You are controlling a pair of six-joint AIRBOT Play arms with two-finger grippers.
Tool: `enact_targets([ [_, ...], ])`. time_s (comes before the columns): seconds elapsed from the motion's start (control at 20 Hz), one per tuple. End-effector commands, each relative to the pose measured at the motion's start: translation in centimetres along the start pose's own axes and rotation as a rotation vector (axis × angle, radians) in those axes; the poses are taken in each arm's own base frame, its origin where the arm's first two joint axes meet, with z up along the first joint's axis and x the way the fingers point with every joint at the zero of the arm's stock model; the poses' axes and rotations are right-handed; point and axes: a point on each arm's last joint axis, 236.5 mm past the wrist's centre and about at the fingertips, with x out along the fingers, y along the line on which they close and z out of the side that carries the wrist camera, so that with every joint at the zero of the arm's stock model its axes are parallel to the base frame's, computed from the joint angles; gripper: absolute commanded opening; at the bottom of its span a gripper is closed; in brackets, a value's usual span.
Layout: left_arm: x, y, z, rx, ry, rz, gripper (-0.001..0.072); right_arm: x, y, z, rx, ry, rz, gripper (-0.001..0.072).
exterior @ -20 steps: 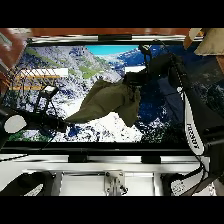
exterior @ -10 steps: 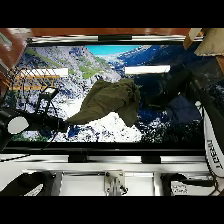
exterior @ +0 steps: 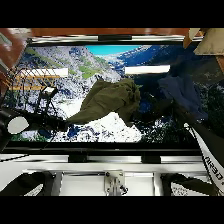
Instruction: Fold the shirts.
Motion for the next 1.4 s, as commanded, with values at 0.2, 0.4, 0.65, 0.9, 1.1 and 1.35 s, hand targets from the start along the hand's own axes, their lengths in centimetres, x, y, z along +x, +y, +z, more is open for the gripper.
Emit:
enact_targets([
  [0.2, 0.0, 0.0, 0.2, -0.054, -0.010, -0.001, 0.0030, 2.0, 2.7, -0.3, 0.047, -0.047, 0.010, 0.0379],
  [0.4, -0.6, 0.6, 1.2, -0.042, -0.052, 0.022, 0.0029, 1.4, 3.4, -0.4, 0.009, -0.039, 0.016, 0.0059],
  [0.65, -17.7, 5.2, 10.8, -0.017, -0.542, 0.226, 0.0029, -16.1, 9.8, 6.9, -0.214, -0.410, 0.104, 0.0058],
  [0.9, -44.5, 7.2, 10.6, -0.180, -1.196, 0.250, 0.0030, -49.8, 17.6, 5.2, -0.482, -1.323, 0.027, 0.0058],
  [1.1, -53.5, 4.2, 6.5, -0.152, -1.481, 0.109, 0.0029, -58.4, 22.3, -3.6, -0.606, -1.579, 0.015, 0.0058],
  [1.35, -48.9, 6.1, 4.9, -0.139, -1.274, 0.227, 0.0029, -55.7, 18.8, -4.5, -0.553, -1.447, -0.159, 0.0058],
])
